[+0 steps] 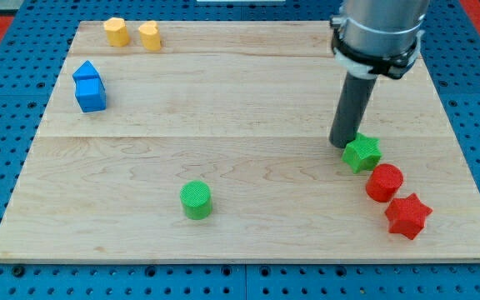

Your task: Arrange the green star and red circle in a vertical line

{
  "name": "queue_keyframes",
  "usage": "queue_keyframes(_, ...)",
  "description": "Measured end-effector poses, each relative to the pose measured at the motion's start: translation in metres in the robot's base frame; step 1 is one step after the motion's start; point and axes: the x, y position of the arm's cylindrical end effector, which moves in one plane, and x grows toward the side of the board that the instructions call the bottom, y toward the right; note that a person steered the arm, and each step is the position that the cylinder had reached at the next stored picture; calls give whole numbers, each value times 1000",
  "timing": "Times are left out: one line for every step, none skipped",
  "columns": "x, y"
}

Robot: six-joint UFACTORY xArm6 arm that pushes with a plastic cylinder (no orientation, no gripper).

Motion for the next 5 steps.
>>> queue_keyframes(-22, 4)
queue_keyframes(-28, -29)
queue_keyframes(48, -33)
queue_keyframes(67, -15)
queue_keyframes(46, -8)
